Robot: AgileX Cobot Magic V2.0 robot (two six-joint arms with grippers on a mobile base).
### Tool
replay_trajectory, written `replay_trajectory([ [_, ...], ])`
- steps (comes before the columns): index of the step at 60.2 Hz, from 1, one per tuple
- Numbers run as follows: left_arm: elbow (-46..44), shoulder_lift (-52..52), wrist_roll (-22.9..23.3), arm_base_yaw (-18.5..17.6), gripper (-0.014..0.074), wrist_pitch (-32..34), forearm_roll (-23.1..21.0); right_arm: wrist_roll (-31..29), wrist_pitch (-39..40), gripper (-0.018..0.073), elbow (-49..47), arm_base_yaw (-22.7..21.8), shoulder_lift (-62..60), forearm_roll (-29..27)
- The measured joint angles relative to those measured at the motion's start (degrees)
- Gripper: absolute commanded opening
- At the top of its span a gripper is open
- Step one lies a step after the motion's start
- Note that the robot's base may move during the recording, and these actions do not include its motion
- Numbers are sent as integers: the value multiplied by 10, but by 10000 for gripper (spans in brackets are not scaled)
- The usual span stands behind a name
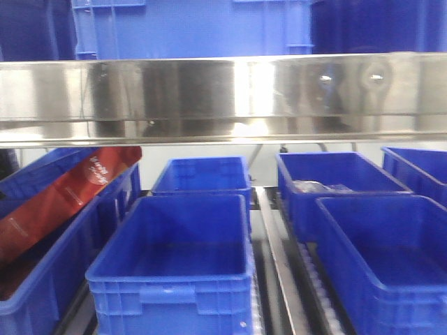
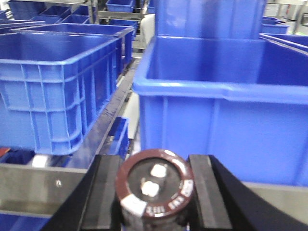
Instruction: Place cylindrical capacitor in blue bin on shelf
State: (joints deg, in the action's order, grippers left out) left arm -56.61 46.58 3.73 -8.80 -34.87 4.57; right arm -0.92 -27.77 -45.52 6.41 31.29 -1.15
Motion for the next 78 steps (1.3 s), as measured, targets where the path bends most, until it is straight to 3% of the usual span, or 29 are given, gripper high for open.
replay_trajectory([
  [78, 0, 0, 0, 0, -111, 0, 1, 0, 0, -162, 0, 0, 0, 0],
])
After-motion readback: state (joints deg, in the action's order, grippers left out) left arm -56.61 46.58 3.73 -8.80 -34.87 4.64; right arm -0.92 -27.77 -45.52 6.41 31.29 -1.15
